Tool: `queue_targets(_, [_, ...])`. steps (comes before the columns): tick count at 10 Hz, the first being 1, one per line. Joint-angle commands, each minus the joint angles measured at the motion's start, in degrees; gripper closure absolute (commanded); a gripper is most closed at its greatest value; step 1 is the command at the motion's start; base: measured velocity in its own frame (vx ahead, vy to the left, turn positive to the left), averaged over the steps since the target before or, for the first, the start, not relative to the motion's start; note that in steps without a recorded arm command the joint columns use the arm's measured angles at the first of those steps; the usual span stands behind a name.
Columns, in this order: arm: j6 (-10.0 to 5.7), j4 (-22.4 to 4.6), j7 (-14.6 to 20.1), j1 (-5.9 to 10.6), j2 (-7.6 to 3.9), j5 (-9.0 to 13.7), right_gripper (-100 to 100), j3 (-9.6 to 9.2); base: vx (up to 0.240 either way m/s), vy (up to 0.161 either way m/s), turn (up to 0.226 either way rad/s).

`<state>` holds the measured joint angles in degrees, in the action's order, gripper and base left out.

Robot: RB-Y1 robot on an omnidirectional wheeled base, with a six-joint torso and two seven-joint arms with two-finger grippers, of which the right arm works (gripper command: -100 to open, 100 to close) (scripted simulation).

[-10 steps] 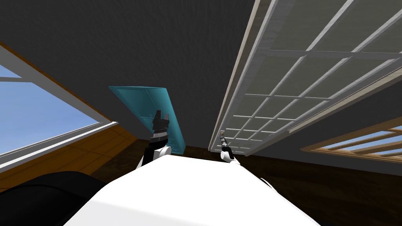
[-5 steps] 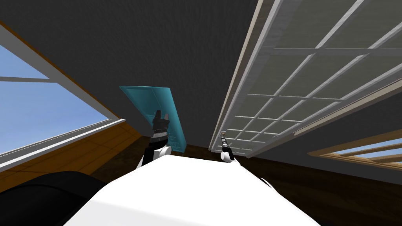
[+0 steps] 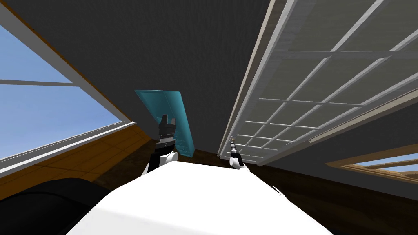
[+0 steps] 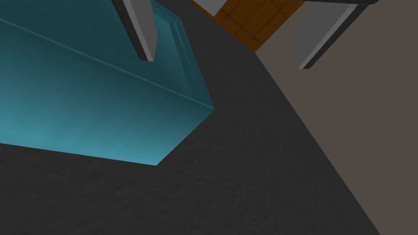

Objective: Pull the door open

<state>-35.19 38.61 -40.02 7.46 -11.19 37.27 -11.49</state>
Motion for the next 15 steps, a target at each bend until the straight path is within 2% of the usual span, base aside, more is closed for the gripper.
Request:
queue_targets(1, [-0.77, -1.63, 2.86, -0.24, -1.32, 0.46, 100, 1.05, -0.022, 0.003, 0.078])
queue_targets(3, [-0.77, -1.18, 3.17, -0.24, -1.32, 0.46, 100, 1.05, -0.019, -0.01, 0.032])
queue_targets(7, [-1.77, -1.86, 10.26, -0.4, -1.48, 0.53, 100, 1.54, -0.034, -0.011, 0.086])
queue_targets(10, [-1.77, -1.86, 10.26, -0.4, -1.48, 0.53, 100, 1.54, -0.015, -0.004, 0.013])
queue_targets(12, [-2.44, -2.01, 14.69, -0.51, -1.6, 0.57, 100, 1.87, -0.028, -0.012, 0.121])
queue_targets(15, [-2.44, -2.01, 15.01, -0.51, -1.6, 0.57, 100, 1.87, -0.024, -0.005, 0.013])
